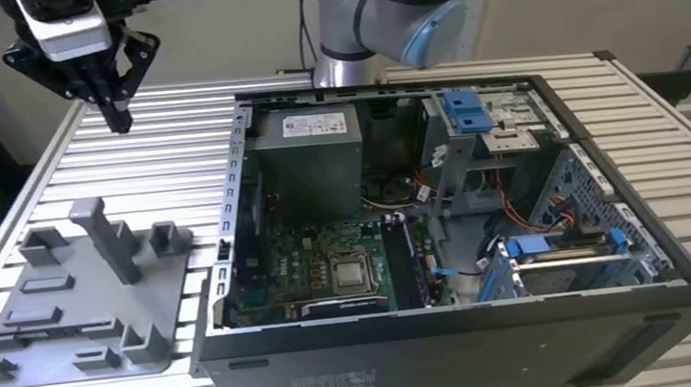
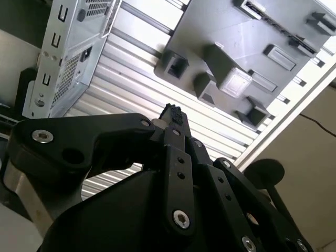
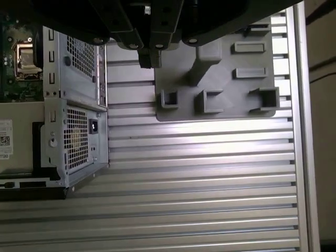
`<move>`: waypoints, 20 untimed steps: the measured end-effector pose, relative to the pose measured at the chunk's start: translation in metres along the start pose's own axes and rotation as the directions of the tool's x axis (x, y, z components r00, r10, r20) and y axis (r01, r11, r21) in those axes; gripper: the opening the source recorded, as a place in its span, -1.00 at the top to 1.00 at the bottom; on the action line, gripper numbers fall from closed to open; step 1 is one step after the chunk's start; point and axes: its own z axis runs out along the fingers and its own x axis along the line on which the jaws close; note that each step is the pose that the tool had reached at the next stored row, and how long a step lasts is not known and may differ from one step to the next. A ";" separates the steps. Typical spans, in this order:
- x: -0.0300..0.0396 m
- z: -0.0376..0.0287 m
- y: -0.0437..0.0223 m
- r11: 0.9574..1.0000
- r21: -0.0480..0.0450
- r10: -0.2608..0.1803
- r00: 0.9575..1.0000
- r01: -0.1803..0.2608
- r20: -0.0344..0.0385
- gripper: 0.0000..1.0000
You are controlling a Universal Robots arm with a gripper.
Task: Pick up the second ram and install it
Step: 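Reach for the second ram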
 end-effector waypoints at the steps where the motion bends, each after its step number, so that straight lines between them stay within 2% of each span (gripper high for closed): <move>1: 0.0026 0.0000 -0.0002 1.000 0.000 0.000 1.000 0.000 -0.001 0.79; 11: 0.0300 0.0001 -0.0021 1.000 0.001 0.000 1.000 0.000 -0.009 0.79; 20: 0.0578 0.0002 -0.0040 1.000 0.001 0.001 1.000 -0.001 -0.013 0.79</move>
